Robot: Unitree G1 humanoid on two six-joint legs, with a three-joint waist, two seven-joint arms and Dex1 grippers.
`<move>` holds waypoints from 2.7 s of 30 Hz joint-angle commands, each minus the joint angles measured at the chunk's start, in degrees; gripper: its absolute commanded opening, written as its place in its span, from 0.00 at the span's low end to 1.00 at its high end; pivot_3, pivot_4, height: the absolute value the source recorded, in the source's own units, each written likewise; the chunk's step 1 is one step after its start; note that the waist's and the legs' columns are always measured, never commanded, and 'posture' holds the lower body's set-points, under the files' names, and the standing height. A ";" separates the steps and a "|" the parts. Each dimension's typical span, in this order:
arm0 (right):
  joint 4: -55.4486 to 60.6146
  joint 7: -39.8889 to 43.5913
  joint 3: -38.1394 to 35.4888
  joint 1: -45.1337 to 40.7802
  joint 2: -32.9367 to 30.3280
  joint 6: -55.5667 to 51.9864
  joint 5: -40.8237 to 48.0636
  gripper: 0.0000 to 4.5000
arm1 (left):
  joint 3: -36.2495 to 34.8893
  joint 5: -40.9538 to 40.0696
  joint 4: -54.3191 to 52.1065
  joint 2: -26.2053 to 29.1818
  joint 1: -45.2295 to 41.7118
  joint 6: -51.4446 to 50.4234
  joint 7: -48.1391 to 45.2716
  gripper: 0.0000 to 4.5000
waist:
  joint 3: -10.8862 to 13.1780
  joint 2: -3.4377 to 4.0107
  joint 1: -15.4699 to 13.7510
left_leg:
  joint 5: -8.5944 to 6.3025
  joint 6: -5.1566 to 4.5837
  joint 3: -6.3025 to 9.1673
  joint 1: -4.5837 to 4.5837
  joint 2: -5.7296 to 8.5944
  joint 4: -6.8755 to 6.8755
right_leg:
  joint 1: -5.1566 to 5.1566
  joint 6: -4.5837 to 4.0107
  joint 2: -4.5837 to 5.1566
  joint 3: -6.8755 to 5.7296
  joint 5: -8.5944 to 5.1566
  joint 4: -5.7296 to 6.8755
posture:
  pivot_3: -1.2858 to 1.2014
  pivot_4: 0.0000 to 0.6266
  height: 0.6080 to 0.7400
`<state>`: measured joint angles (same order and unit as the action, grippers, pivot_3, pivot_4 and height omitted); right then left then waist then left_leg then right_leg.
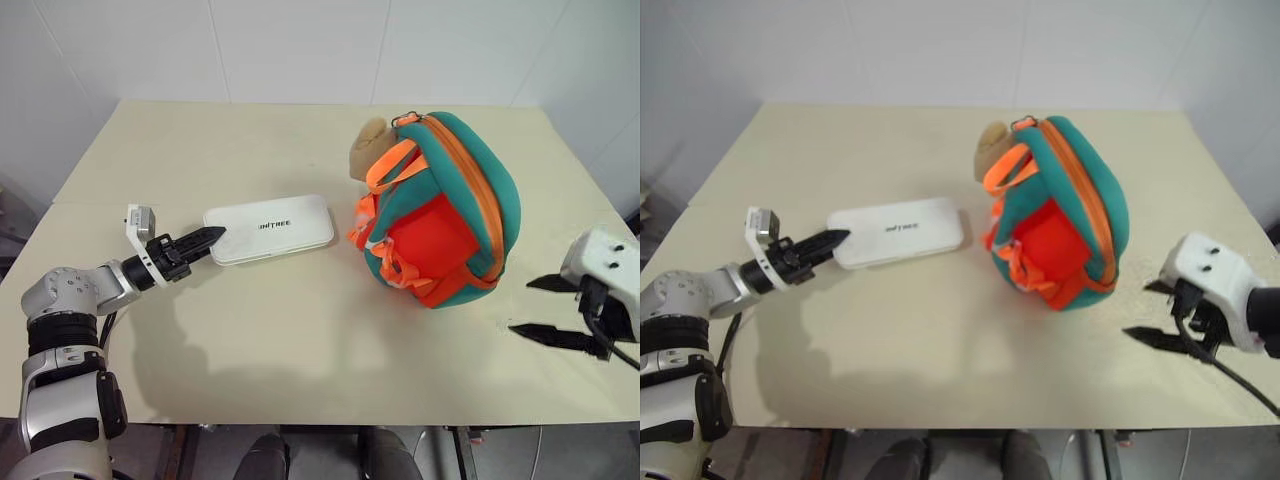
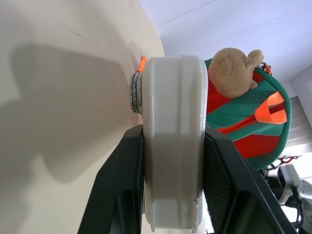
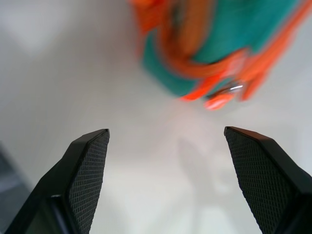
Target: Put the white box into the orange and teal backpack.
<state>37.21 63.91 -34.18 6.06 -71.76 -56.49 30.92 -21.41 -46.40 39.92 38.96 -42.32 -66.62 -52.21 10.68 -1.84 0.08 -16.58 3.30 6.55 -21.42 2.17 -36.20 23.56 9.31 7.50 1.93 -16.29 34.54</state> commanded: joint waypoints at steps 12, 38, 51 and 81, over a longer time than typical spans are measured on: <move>9.69 -16.97 11.38 -17.83 13.93 -9.07 23.63 1.00 | -2.16 -0.11 -1.66 1.65 -0.09 -1.03 -1.49 0.28 | 0.01 -0.02 -0.04 | 0.01 0.01 0.03 0.04 -0.02 -0.04 | 0.00 -0.01 0.02 0.00 0.02 0.08 | 0.52 0.24 1.00; -3.97 -51.07 33.88 -33.03 46.94 4.10 -0.81 1.00 | -13.59 -6.71 -16.19 0.42 9.84 -11.61 5.29 0.28 | 0.01 -0.03 0.30 | 0.06 0.10 0.03 0.02 -0.03 0.09 | 0.16 -0.04 -0.01 0.03 0.01 0.41 | 0.52 0.24 1.00; -16.06 -57.23 35.23 -39.63 58.34 12.41 -10.06 1.00 | -16.08 -9.68 -21.49 -2.15 13.00 -12.89 9.03 0.28 | 0.01 -0.02 0.93 | 0.08 0.15 0.04 0.02 -0.04 0.11 | 0.18 -0.06 -0.02 0.04 0.01 0.44 | 0.52 0.24 1.00; -23.59 -53.29 36.79 -40.30 65.27 24.75 -17.06 0.11 | -19.31 -15.79 -26.21 -1.33 18.31 -12.58 15.17 0.28 | 0.02 0.00 1.74 | 0.12 0.21 0.05 0.06 -0.05 0.23 | 0.27 -0.11 -0.03 0.04 0.01 0.47 | 0.52 0.24 1.00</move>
<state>9.53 7.73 2.76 -34.57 -5.21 -32.46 12.36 -38.35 -60.52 14.28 35.66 -23.92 -79.95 -36.17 10.70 -1.84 1.82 -16.46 3.51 6.60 -21.36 2.12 -35.95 23.83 9.20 7.47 1.97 -16.29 35.00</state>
